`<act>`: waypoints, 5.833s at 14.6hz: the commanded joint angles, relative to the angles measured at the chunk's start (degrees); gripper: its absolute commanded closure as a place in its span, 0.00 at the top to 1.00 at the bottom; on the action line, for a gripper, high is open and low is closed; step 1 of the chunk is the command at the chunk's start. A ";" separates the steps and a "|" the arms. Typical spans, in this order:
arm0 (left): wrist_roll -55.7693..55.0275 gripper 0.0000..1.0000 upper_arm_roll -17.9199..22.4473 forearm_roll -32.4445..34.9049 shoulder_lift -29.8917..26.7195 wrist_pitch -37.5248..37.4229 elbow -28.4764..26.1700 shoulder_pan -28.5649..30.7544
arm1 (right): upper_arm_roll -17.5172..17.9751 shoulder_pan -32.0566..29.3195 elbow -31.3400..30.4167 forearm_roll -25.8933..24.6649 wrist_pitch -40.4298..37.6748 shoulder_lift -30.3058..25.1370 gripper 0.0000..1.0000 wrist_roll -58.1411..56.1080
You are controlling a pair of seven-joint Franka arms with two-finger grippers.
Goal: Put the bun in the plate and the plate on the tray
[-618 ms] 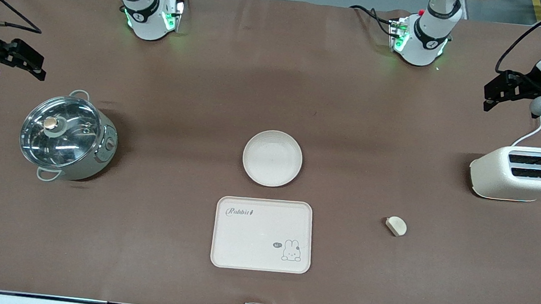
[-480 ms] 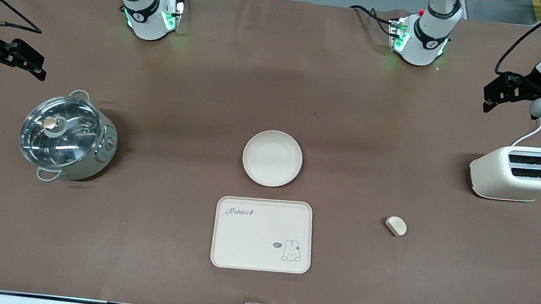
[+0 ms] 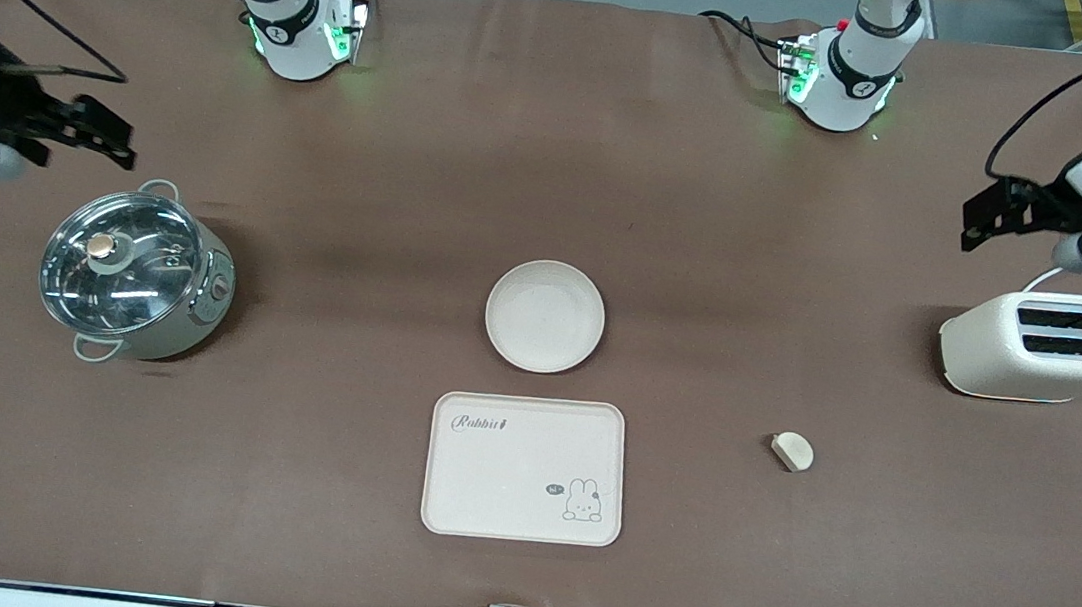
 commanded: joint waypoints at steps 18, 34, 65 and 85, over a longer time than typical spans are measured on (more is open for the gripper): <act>-43.13 0.93 -0.04 13.04 40.10 49.28 -2.72 -4.56 | 9.13 25.29 -15.33 2.00 54.85 30.82 1.00 43.56; -54.63 0.20 -15.42 13.04 38.53 42.34 -0.78 -10.86 | 8.86 25.38 -15.07 0.77 60.74 35.12 0.67 43.56; -21.35 1.00 -15.77 12.43 15.00 11.40 10.21 5.80 | 4.47 21.07 24.46 2.08 56.87 55.41 0.00 49.09; 0.02 1.00 5.68 0.47 -6.20 -0.20 -2.36 -4.21 | 2.89 2.28 -6.02 -0.55 32.92 17.14 1.00 17.17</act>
